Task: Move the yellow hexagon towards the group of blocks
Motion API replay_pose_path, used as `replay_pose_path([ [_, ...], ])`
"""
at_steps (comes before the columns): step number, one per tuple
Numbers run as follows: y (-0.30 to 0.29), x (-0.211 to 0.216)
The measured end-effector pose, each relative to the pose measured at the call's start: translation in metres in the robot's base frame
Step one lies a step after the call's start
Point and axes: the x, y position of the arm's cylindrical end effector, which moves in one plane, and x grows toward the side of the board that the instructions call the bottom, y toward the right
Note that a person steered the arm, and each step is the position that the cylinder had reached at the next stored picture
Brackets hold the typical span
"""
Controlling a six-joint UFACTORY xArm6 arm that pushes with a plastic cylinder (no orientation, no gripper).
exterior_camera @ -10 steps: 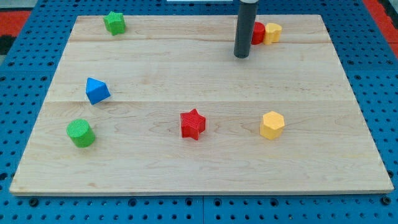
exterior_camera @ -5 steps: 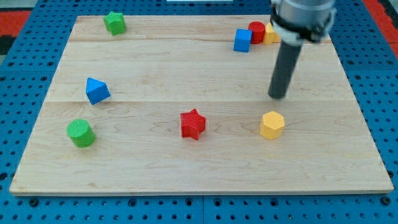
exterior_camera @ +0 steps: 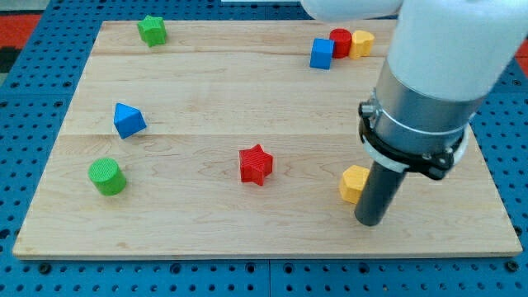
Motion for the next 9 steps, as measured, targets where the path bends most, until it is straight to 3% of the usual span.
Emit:
replay_pose_path([
  [4, -0.018, -0.085],
  [9, 0.026, -0.229],
])
